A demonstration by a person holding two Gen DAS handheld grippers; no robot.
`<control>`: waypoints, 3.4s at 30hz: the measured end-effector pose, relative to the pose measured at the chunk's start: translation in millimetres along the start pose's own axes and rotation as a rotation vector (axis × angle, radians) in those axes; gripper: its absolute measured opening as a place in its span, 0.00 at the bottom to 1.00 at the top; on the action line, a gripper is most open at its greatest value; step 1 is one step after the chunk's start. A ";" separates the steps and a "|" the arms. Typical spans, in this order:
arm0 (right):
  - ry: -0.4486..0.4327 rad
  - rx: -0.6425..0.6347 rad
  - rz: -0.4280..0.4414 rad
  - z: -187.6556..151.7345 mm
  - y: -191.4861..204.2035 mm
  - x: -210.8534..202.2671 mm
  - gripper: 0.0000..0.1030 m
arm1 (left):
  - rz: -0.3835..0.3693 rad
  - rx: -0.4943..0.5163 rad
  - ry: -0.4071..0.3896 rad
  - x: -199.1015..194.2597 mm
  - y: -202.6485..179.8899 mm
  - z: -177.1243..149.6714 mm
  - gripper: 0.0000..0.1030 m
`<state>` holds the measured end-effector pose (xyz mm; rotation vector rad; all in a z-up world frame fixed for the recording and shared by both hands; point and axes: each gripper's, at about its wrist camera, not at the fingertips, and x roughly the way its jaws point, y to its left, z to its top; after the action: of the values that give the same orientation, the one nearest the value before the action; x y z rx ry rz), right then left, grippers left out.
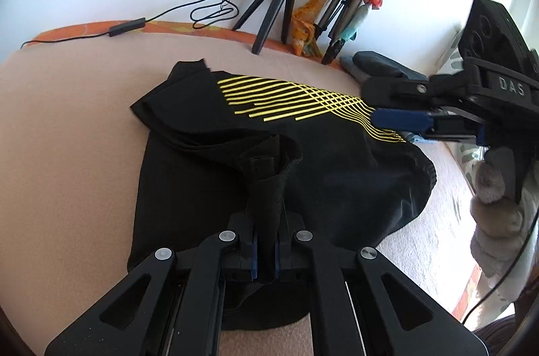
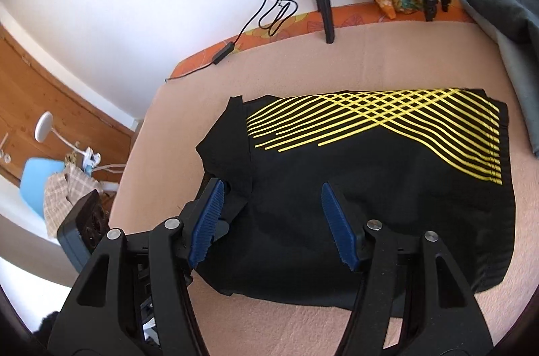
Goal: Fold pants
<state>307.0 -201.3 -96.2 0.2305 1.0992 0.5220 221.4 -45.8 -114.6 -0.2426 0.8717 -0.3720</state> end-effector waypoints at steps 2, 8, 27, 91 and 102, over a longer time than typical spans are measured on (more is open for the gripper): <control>0.018 -0.101 -0.018 7.8 19.6 10.7 0.62 | 0.005 0.046 0.017 -4.0 -3.9 -12.4 0.04; 0.123 -0.262 -0.031 11.3 71.1 48.4 0.62 | 0.006 0.171 0.048 -14.3 -15.5 -30.5 0.04; 0.292 -0.244 -0.222 9.9 84.9 123.4 0.61 | 0.025 0.269 0.046 -12.8 -36.9 -37.6 0.04; -0.021 0.148 -0.242 57.3 -179.6 -23.8 0.12 | -0.225 0.402 0.114 70.9 -198.1 -22.6 0.32; -0.134 0.188 -0.198 32.5 -161.1 -73.5 0.52 | -0.241 0.332 0.137 37.7 -170.7 -22.4 0.34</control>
<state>356.6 -374.3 -92.9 0.3126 1.0274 0.2232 188.8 -217.8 -94.2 -0.0132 0.9026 -0.7575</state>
